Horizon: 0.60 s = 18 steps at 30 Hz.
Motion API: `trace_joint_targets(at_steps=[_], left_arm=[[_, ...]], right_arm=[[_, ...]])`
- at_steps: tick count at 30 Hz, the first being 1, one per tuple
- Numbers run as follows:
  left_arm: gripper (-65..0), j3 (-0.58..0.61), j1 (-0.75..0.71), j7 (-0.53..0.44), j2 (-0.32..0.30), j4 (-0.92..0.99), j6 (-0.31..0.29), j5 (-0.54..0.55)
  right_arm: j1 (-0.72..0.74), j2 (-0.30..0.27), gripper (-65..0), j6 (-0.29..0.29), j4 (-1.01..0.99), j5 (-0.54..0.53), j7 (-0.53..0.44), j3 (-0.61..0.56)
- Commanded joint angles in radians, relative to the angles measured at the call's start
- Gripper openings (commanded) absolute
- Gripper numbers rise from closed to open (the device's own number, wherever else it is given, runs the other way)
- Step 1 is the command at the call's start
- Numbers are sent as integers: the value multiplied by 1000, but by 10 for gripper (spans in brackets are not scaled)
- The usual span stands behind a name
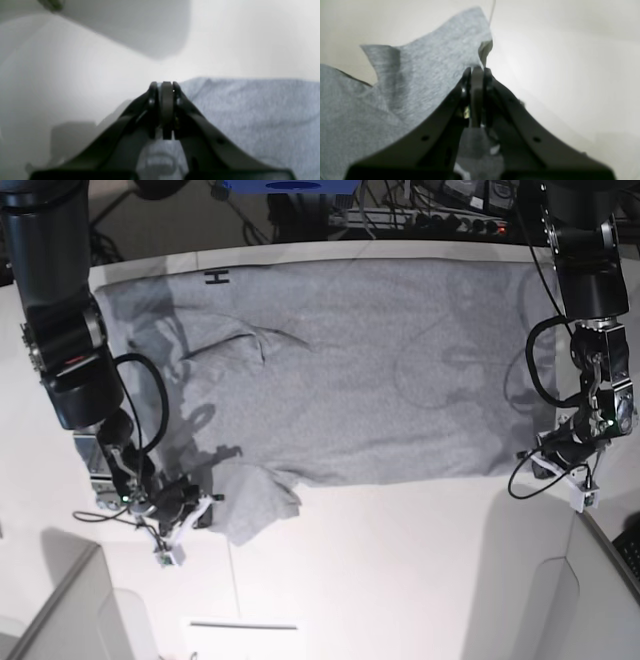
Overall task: Fold the T-shirt properly
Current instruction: 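Lift the hem-side edge of the grey shirt with both grippers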
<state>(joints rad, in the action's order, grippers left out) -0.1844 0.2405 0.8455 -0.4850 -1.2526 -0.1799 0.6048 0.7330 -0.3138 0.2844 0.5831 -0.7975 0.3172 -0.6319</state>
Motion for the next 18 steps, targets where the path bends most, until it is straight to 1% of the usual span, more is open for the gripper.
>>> trace_joint_targets(at_steps=[1,4,6,8,11,13,18], left_arm=[[-650,-8,20,-13,-17,-22,0,13],[-650,-8,13,-10,-19,-40,0,13],[-650,-10,-5,-10,-19,-59,-2,13],[-650,-31,-28,-9,-19,-95,-2,13],[-650,-89,-71,-7,-16,-143,-3,13],[-650,-108,-97,-7,-16,-172,-3,13],[-650,-109,-142,-7,-16,-210,-3,14]], right_arm=[[38,-18,-650,0,16,-7,-19,8],[38,-23,-650,0,16,-7,-19,8],[38,-37,-650,0,16,-7,-19,8],[29,-45,-650,0,16,-7,-19,8],[20,-46,-650,0,16,-7,-11,8],[10,-46,-650,0,18,-7,0,8],[4,-46,-650,0,18,-9,0,8]])
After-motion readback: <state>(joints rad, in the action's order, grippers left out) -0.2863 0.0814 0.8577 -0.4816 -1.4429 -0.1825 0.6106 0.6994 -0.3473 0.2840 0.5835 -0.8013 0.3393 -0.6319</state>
